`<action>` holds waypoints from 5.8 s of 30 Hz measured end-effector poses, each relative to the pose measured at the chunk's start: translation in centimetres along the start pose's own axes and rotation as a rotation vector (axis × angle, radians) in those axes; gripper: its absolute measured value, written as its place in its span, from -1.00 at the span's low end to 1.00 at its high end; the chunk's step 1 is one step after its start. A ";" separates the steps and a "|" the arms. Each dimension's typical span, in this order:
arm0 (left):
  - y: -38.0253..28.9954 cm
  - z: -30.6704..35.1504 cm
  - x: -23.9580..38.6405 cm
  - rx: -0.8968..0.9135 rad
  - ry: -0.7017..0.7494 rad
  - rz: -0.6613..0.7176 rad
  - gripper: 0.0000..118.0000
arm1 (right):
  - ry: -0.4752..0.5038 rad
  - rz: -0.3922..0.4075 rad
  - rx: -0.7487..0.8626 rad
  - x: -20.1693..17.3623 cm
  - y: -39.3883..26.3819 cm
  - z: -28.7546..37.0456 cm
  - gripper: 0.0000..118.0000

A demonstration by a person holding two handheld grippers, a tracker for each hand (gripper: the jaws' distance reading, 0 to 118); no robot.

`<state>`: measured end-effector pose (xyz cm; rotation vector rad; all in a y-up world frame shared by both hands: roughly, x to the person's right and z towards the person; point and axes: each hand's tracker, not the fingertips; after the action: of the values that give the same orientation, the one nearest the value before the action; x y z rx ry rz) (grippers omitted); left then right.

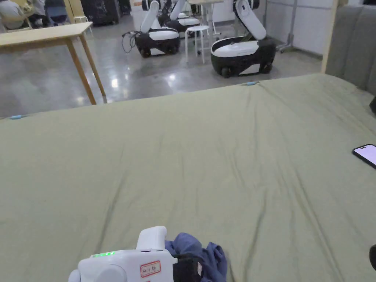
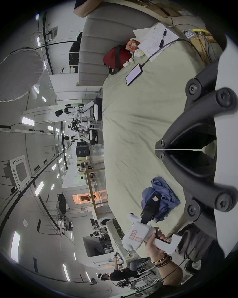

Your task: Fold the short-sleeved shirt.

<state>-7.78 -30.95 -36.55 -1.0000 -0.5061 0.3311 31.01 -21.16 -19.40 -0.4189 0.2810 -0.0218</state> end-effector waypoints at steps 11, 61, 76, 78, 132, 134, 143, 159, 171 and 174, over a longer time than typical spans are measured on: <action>0.4 1.0 1.2 -0.010 -0.196 0.033 0.83 | -0.007 -0.014 -0.016 0.4 -0.8 -0.3 -0.98; -7.0 15.8 -10.8 0.290 -0.176 0.135 -0.98 | 0.504 -0.251 -0.320 -9.8 -4.0 -21.7 -0.98; -4.7 6.1 -15.5 0.204 -0.391 0.350 0.83 | 0.464 -0.268 -0.352 -9.1 -5.6 -23.2 -0.98; -4.3 4.9 -15.5 0.190 -0.386 0.340 0.83 | 0.462 -0.265 -0.352 -9.2 -5.5 -23.0 -0.98; -4.1 39.1 -35.7 0.624 0.331 0.256 0.83 | 0.440 0.026 -0.138 -19.0 1.7 -18.7 -0.98; -5.1 36.8 -28.2 0.773 0.532 0.117 0.42 | 0.398 0.051 -0.108 -18.2 1.9 -17.5 -0.98; -5.5 19.2 -9.3 0.739 0.419 -0.030 -0.99 | 0.121 0.144 -0.057 -13.2 0.8 -14.4 -0.96; 17.9 19.0 5.3 1.013 0.409 -0.302 -1.00 | -0.133 0.137 0.329 -6.8 22.6 -19.1 -0.95; 28.2 15.5 2.1 0.966 0.635 -0.285 -1.00 | -0.234 0.237 0.349 -7.3 33.0 -29.1 -0.93; 28.4 15.7 1.5 0.971 0.651 -0.260 -1.00 | -0.223 0.240 0.381 -7.7 32.5 -29.0 -0.93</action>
<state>-16.14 -4.66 -53.71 -0.0550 0.1436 -0.0165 14.46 -2.36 -55.86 -0.0058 0.1007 0.2026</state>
